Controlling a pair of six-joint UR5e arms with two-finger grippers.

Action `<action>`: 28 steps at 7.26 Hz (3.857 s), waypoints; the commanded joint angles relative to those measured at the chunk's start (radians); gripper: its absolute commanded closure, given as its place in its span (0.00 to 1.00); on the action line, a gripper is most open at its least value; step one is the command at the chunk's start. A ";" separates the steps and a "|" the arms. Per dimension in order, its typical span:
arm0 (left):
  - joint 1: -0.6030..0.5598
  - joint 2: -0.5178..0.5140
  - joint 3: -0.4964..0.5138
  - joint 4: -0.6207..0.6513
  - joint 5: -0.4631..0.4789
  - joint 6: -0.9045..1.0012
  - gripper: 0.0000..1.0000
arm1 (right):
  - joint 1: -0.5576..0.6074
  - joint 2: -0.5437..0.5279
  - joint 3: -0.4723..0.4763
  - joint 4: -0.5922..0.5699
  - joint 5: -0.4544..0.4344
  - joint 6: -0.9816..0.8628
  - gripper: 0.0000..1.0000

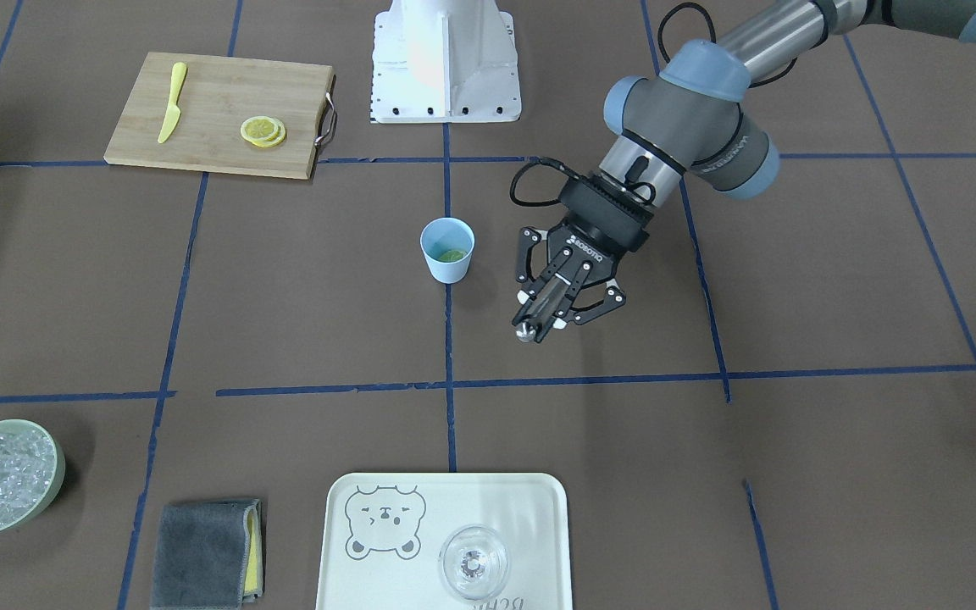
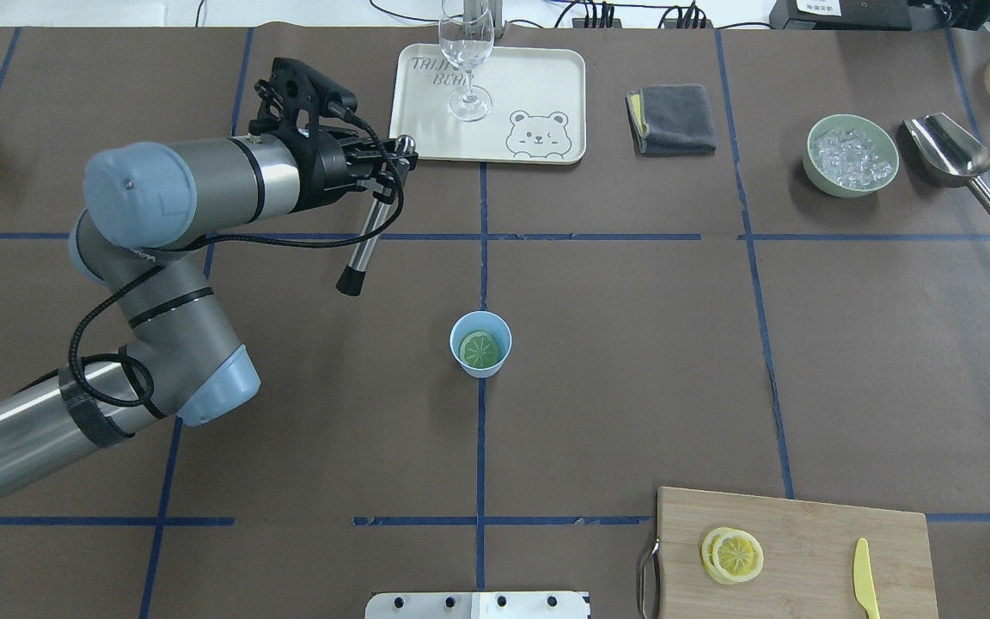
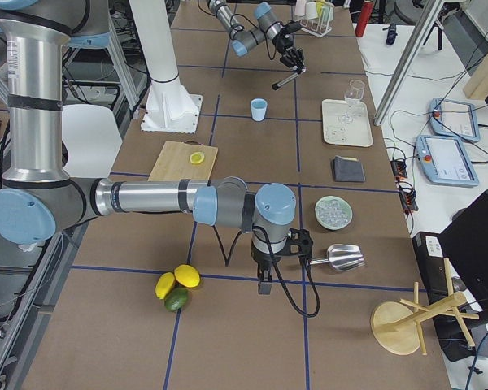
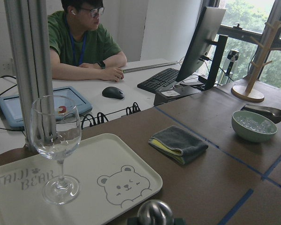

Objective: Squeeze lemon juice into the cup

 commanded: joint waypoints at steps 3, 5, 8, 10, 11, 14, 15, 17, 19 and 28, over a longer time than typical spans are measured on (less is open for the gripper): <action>-0.062 0.099 -0.162 0.626 -0.086 -0.018 1.00 | 0.000 -0.002 -0.002 0.001 -0.002 -0.003 0.00; -0.077 0.211 -0.157 0.623 -0.088 -0.185 1.00 | 0.000 -0.002 -0.002 0.003 -0.002 -0.003 0.00; -0.082 0.302 -0.088 0.616 -0.080 -0.305 1.00 | 0.000 0.001 0.001 0.003 0.000 -0.003 0.00; -0.082 0.356 -0.088 0.616 -0.077 -0.241 1.00 | -0.002 0.003 0.004 0.003 0.002 -0.003 0.00; -0.082 0.370 -0.085 0.616 -0.077 -0.217 1.00 | -0.002 0.003 0.006 0.003 0.002 -0.003 0.00; -0.077 0.387 -0.083 0.613 -0.075 -0.223 0.09 | 0.000 0.004 0.006 0.003 0.002 -0.003 0.00; -0.074 0.387 -0.085 0.613 -0.074 -0.216 0.00 | 0.000 0.004 0.004 0.003 0.002 -0.003 0.00; -0.079 0.375 -0.111 0.614 -0.083 -0.211 0.00 | 0.000 0.001 0.004 0.003 0.002 -0.001 0.00; -0.169 0.390 -0.210 0.619 -0.133 -0.102 0.00 | 0.000 0.001 0.002 0.003 0.002 -0.001 0.00; -0.964 0.620 -0.108 0.792 -0.585 0.811 0.00 | -0.028 0.001 -0.005 0.003 0.080 0.000 0.00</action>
